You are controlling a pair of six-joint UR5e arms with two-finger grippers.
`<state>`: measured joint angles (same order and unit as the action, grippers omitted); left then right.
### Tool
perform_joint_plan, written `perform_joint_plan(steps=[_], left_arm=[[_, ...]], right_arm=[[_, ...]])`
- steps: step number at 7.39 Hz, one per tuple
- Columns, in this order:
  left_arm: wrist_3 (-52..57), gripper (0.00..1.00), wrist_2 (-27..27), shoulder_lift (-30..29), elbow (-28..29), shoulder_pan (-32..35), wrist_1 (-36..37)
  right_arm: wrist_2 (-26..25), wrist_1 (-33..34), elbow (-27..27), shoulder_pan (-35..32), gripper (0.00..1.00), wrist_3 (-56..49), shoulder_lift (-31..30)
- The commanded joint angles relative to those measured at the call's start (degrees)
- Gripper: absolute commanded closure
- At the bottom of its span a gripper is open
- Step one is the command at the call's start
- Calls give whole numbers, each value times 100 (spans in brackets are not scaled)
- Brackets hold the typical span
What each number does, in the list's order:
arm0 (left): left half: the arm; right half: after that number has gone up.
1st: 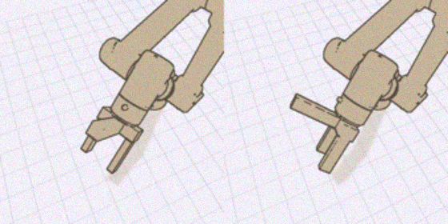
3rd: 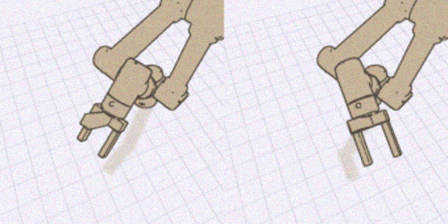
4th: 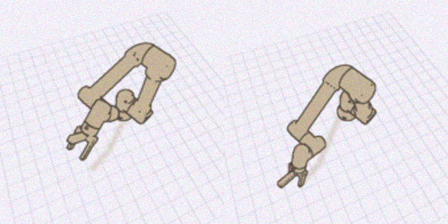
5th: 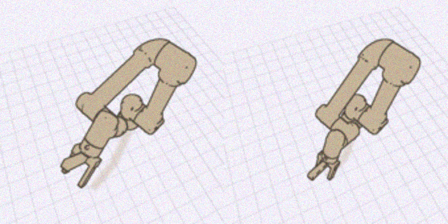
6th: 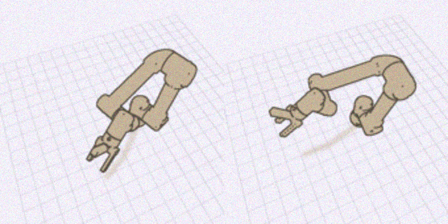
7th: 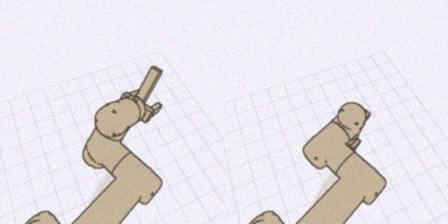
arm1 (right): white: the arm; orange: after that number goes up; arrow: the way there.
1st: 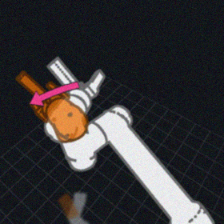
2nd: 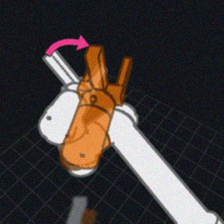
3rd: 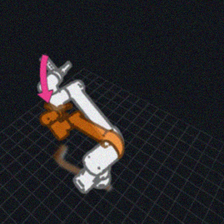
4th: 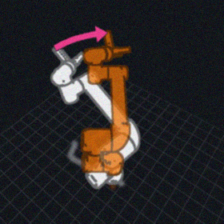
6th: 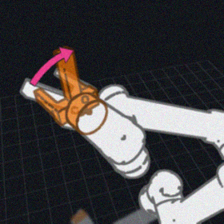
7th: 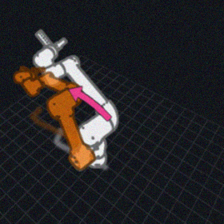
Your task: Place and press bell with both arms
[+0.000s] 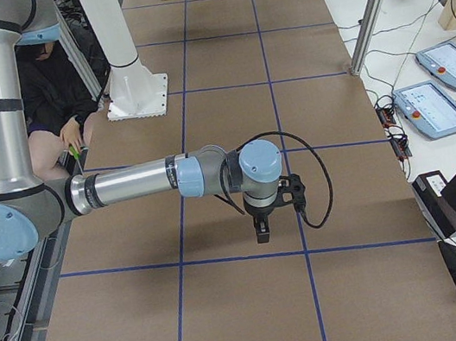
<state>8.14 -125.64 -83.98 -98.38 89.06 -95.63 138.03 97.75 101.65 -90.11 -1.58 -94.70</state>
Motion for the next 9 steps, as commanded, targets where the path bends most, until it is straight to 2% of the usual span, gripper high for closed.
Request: perform_joint_plan(steps=[1, 3, 6, 7, 9], left_arm=[[-5, 0, 22, -56, 212, -3, -26], [-23, 0, -31, -30, 144, 6, 0], [-5, 0, 13, 118, -461, 6, 149], [-14, 0, 30, 171, -732, 6, 393], [-32, 0, 327, 189, -1898, -12, 1873]], right_arm=[[-22, -10, 4, -6, 0, -9, 13], [5, -19, 4, -6, 0, -9, 22], [13, -19, 100, -6, 0, -9, -39], [5, -19, 135, -15, 0, -9, -57], [4, -19, 136, -59, 0, -9, -84]])
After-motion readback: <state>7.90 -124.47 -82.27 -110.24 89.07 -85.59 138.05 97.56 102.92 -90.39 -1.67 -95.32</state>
